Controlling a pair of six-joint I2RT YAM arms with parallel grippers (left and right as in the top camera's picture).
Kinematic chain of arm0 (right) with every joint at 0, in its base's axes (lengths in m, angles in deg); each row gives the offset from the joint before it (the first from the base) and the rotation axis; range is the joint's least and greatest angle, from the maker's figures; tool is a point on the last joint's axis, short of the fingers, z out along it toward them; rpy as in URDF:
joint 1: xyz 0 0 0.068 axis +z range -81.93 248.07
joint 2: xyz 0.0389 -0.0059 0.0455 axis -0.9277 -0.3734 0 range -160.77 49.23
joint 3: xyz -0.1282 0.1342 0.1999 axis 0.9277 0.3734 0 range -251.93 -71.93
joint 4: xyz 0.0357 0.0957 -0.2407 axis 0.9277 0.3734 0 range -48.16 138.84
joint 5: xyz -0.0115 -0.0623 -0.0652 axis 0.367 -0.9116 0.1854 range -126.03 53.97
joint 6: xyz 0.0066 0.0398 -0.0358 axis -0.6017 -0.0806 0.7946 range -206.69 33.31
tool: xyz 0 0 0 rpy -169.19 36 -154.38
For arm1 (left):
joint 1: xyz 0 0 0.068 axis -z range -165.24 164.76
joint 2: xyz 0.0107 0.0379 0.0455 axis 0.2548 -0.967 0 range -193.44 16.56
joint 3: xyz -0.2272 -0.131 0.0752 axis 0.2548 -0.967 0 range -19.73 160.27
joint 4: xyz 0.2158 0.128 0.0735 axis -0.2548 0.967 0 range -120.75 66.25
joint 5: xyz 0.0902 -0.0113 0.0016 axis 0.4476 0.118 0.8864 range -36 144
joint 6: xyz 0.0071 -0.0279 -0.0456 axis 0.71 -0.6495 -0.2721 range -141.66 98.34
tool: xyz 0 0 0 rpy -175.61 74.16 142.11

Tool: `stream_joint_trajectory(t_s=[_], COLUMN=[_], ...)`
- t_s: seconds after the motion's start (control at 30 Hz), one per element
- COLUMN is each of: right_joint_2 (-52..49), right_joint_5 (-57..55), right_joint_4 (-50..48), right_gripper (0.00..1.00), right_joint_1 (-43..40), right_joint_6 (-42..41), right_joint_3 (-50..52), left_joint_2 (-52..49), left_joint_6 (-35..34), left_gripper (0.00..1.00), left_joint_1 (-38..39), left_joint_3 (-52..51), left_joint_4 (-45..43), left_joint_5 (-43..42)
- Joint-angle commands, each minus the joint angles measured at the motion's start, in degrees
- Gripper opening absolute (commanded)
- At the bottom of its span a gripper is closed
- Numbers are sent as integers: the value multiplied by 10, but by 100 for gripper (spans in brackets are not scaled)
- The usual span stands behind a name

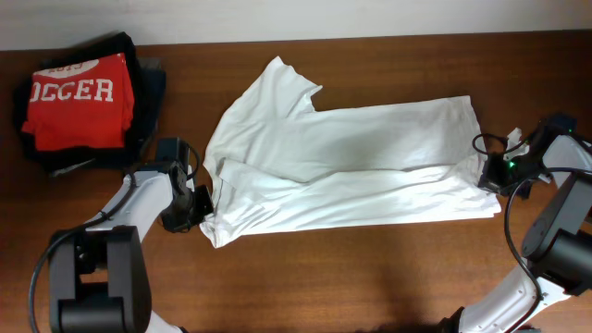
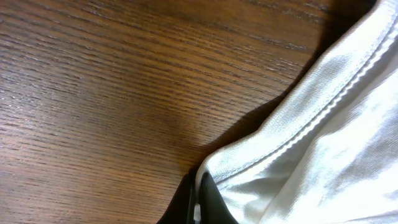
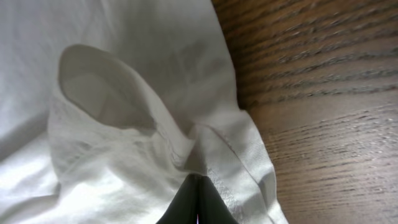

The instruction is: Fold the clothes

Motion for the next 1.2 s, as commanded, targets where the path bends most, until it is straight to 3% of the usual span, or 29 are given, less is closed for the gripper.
stream_joint_trajectory(t_s=[0.0, 0.1, 0.17, 0.23, 0.4, 0.43, 0.47, 0.5, 0.53, 0.57, 0.63, 0.8, 0.93, 1.03, 1.1, 1.17], right_joint_2=[3, 3, 3, 3, 3, 3, 3, 3, 3, 3, 3, 3, 3, 3, 3, 3], right_joint_5=[-1, 13, 37, 91, 52, 52, 44, 29, 27, 27, 31, 44, 44, 44, 44, 44], right_joint_4=[-17, -2, 13, 23, -4, -18, -22, -19, -12, -6, 1, -2, -10, -16, -16, -16], right_gripper=[4, 9, 22, 45, 46, 58, 100, 98, 72, 58, 50, 50, 38, 36, 24, 18], right_joint_1=[5, -3, -3, -3, -3, -3, -3, -3, -3, -3, -2, -2, -2, -2, -2, -2], right_joint_6=[4, -8, 40, 111, 122, 122, 122, 122, 122, 122, 120, 120, 120, 120, 120, 120], right_joint_3=[2, -26, -26, -26, -26, -26, -26, -26, -26, -26, -26, -26, -5, 0, 2, 2], left_joint_2=[-7, -7, -7, -7, -7, -7, -7, -7, -7, -7, -7, -7, -7, -7, -7, -7], left_joint_6=[0, 0, 0, 0, 0, 0, 0, 0, 0, 0, 0, 0, 0, 0, 0, 0], left_gripper=[2, 2, 1, 2, 2, 2, 2, 2, 2, 2, 2, 2, 2, 2, 2, 2], left_joint_1=[-3, -3, -3, -3, -3, -3, -3, -3, -3, -3, -3, -3, -3, -3, -3, -3], left_joint_3=[-13, -13, -13, -13, -13, -13, -13, -13, -13, -13, -13, -13, -13, -13, -13, -13], left_joint_4=[-5, -5, -6, -5, -3, -3, -2, -1, -1, -1, -1, -1, -2, -2, -2, -2], left_joint_5=[25, 26, 26, 26, 26, 26, 26, 26, 26, 26, 26, 26, 26, 26, 26, 26])
